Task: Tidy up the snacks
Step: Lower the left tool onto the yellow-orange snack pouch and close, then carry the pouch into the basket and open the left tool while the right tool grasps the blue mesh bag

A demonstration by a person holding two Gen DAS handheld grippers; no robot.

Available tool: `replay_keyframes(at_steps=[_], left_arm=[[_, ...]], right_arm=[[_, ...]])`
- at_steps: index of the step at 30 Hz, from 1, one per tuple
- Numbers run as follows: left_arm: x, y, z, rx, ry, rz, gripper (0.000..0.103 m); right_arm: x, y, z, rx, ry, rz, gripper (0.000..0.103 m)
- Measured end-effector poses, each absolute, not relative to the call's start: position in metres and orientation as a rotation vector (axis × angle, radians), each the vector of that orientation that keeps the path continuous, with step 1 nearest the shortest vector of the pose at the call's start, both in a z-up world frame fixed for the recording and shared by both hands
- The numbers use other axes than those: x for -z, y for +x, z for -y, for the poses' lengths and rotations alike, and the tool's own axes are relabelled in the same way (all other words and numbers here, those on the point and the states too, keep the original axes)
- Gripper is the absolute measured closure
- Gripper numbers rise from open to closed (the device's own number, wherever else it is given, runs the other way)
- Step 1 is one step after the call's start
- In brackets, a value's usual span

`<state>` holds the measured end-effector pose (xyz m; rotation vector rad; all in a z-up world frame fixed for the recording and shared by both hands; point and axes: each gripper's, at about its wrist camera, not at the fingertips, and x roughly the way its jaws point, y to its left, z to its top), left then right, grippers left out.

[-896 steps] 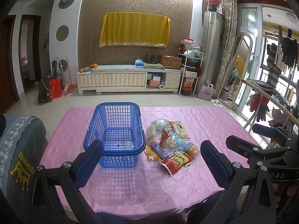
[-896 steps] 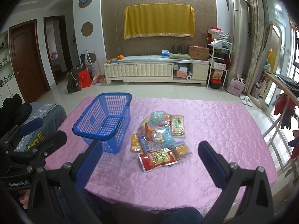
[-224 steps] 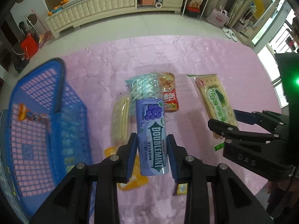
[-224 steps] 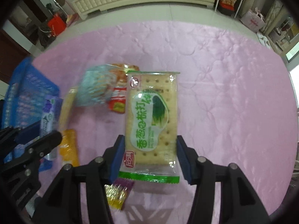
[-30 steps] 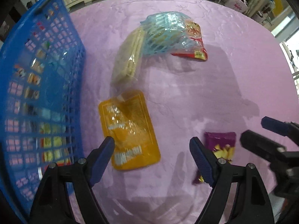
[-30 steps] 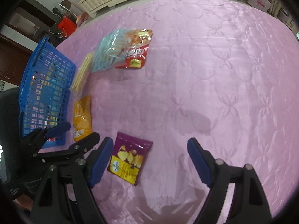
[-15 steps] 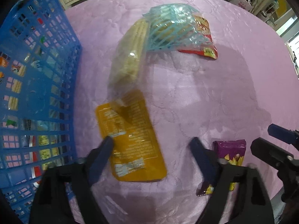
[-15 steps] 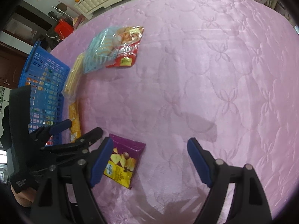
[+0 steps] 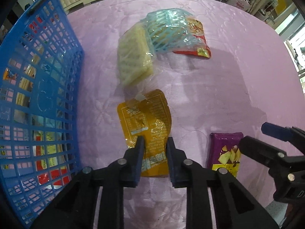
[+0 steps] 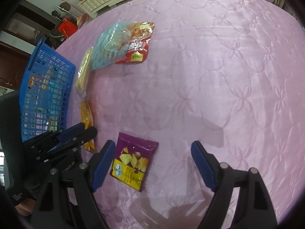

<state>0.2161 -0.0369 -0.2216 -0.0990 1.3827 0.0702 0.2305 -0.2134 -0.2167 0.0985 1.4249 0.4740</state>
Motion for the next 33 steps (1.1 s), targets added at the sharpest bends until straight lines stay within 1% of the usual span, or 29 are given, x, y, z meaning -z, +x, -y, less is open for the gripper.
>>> replay_keyframes(at_steps=[12, 18, 22, 27, 33], left_arm=[[0.182, 0.196, 0.021, 0.002, -0.159, -1.309, 0.084], [0.145, 0.185, 0.021, 0.033, -0.172, -1.248, 0.084], [0.111, 0.176, 0.016, 0.051, -0.171, -1.189, 0.084], [0.078, 0.158, 0.004, 0.074, -0.136, -1.122, 0.084], [0.052, 0.173, -0.019, 0.035, -0.123, -1.066, 0.084]], right_arm=[[0.198, 0.227, 0.213, -0.432, 0.104, -1.421, 0.018], [0.170, 0.222, 0.206, -0.421, 0.086, -1.382, 0.018], [0.151, 0.225, 0.201, -0.425, 0.091, -1.349, 0.018], [0.133, 0.238, 0.172, -0.449, 0.063, -1.316, 0.018], [0.125, 0.257, 0.141, -0.473, 0.042, -1.319, 0.018]])
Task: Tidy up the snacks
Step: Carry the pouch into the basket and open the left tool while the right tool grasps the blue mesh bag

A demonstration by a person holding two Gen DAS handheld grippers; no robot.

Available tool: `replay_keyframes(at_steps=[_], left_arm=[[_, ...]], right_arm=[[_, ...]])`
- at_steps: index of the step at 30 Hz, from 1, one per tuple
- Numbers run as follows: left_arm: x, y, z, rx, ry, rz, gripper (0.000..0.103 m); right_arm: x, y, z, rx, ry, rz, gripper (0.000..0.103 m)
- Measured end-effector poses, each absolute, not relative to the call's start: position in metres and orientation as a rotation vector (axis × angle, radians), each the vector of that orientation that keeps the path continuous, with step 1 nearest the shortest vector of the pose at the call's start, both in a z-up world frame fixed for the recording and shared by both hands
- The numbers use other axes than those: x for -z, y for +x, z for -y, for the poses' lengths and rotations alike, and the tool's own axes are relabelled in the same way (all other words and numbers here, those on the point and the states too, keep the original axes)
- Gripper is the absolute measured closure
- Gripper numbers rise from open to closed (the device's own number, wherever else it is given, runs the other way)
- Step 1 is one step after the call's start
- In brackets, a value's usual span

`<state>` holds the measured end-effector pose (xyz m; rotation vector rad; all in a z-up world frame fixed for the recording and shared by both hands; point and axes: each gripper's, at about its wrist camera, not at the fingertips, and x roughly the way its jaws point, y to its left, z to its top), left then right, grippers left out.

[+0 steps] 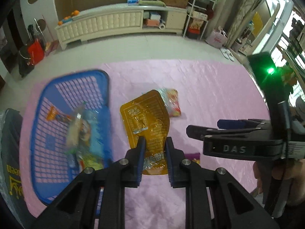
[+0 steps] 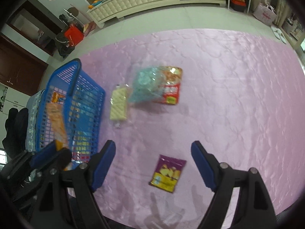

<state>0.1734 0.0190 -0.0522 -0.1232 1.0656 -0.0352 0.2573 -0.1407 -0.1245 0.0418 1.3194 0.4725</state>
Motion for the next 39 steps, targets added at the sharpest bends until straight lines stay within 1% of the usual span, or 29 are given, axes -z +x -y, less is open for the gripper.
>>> replay_keyframes(at_steps=[7, 12, 19, 23, 27, 29, 31, 33, 36, 37, 38, 39], left_arm=[[0.034, 0.174, -0.064, -0.039, -0.134, -1.024, 0.084], [0.039, 0.179, -0.099, -0.105, -0.162, -1.032, 0.084], [0.066, 0.193, -0.131, -0.134, -0.173, -1.085, 0.084], [0.083, 0.204, -0.136, -0.130, -0.201, -1.107, 0.083], [0.095, 0.219, -0.131, -0.111, -0.166, -1.133, 0.083], [0.098, 0.226, -0.128, -0.094, -0.163, -1.141, 0.083], [0.098, 0.234, -0.122, -0.077, -0.152, -1.137, 0.081], [0.099, 0.241, -0.118, -0.072, -0.135, -1.137, 0.079], [0.104, 0.251, -0.114, -0.071, -0.111, -1.150, 0.079], [0.105, 0.253, -0.112, -0.072, -0.107, -1.159, 0.073], [0.104, 0.254, -0.111, -0.080, -0.114, -1.159, 0.062], [0.103, 0.252, -0.112, -0.084, -0.121, -1.153, 0.057]], right_arm=[[0.136, 0.280, 0.110, -0.453, 0.031, -1.332, 0.018], [0.166, 0.301, 0.091, -0.423, 0.086, -1.390, 0.018], [0.200, 0.329, 0.072, -0.330, 0.081, -1.396, 0.018], [0.211, 0.337, 0.062, -0.287, 0.010, -1.378, 0.018], [0.221, 0.345, 0.058, -0.275, -0.009, -1.377, 0.019], [0.229, 0.347, 0.054, -0.268, -0.053, -1.392, 0.030], [0.229, 0.346, 0.054, -0.279, -0.061, -1.380, 0.032], [0.225, 0.344, 0.052, -0.302, -0.093, -1.360, 0.042], [0.214, 0.337, 0.059, -0.344, -0.050, -1.336, 0.045], [0.211, 0.335, 0.062, -0.355, -0.031, -1.332, 0.046], [0.206, 0.332, 0.066, -0.369, -0.014, -1.322, 0.046], [0.200, 0.328, 0.069, -0.382, -0.005, -1.311, 0.046]])
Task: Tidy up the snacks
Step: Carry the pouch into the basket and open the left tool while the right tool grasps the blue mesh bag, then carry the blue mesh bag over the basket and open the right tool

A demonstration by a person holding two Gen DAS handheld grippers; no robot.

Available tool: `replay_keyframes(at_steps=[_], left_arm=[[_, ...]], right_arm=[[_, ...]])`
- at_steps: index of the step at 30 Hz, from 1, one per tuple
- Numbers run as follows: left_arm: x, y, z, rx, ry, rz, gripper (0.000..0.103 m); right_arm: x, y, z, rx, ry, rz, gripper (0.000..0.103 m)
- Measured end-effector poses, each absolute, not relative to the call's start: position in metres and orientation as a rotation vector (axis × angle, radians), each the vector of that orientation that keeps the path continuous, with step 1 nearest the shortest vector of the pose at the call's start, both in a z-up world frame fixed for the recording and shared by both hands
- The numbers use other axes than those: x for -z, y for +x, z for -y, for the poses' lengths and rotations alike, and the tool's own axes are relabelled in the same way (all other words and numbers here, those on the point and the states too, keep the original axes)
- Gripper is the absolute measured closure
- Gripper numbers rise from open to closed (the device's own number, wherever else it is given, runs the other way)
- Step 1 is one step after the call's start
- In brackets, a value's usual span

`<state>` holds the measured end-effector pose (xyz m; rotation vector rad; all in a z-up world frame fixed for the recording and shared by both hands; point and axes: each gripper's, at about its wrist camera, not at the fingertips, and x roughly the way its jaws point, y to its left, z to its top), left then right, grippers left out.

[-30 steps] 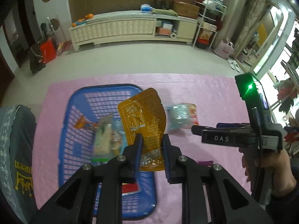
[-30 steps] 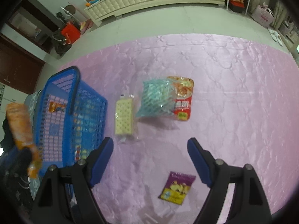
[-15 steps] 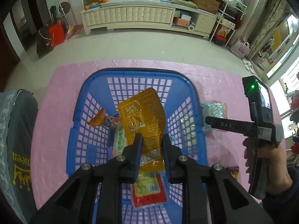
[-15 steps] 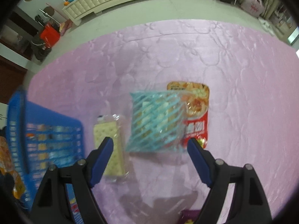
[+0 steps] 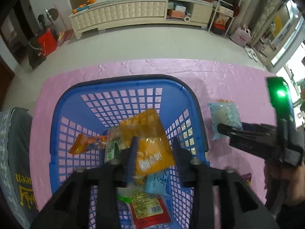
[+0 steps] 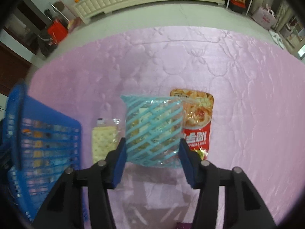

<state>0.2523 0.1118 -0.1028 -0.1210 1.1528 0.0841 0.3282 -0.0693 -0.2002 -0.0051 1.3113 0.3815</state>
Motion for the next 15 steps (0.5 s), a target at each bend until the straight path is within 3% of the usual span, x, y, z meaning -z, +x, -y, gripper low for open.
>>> replay_keyframes(at_steps=[1, 2, 15], left_arm=[[0.100, 0.250, -0.111, -0.085, -0.126, -1.142, 0.048], [0.099, 0.248, -0.111, -0.082, -0.126, -1.136, 0.046], [0.059, 0.178, -0.142, -0.126, -0.180, -1.077, 0.042]], right_arm=[[0.196, 0.326, 0.072, -0.388, 0.001, -1.305, 0.046], [0.191, 0.323, 0.076, -0.393, 0.009, -1.301, 0.046], [0.114, 0.271, 0.087, -0.461, 0.056, -1.242, 0.046]])
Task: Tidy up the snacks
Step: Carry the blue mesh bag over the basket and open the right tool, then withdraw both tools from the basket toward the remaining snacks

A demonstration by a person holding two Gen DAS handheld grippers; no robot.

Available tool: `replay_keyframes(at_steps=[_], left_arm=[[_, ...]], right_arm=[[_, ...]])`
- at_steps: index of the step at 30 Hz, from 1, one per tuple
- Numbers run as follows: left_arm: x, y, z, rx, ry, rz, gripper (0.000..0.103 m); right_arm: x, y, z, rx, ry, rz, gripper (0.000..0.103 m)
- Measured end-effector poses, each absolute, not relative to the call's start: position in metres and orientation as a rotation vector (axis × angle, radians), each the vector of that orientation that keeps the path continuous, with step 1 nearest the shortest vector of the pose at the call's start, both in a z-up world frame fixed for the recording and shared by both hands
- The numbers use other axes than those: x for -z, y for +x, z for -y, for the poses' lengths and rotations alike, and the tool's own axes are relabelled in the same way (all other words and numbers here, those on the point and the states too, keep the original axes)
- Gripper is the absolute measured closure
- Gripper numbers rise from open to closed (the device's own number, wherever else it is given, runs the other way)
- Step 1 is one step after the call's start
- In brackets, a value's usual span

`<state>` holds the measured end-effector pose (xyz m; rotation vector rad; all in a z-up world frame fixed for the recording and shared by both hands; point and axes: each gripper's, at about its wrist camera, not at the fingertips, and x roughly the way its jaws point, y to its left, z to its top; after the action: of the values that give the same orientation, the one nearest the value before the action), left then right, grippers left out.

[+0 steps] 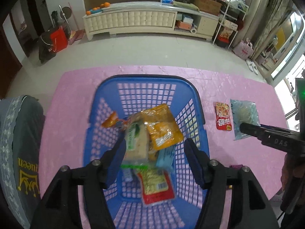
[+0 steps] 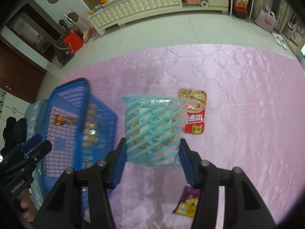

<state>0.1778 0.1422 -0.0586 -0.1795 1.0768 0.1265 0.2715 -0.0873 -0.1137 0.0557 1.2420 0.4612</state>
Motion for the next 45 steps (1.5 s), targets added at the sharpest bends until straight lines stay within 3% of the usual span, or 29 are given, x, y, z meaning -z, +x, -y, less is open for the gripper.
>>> replay_keyframes(at_steps=[9, 19, 45], left_arm=[[0.017, 0.124, -0.175, -0.171, -0.210, -1.009, 0.040], [0.017, 0.085, -0.213, -0.193, -0.232, -1.008, 0.040], [0.073, 0.092, -0.264, -0.210, -0.268, -1.077, 0.040]], right_arm=[[0.072, 0.230, 0.064, -0.515, 0.022, -1.206, 0.046], [0.057, 0.199, 0.006, -0.590, -0.032, -1.178, 0.046], [0.160, 0.208, -0.127, -0.625, -0.169, -1.395, 0.044]])
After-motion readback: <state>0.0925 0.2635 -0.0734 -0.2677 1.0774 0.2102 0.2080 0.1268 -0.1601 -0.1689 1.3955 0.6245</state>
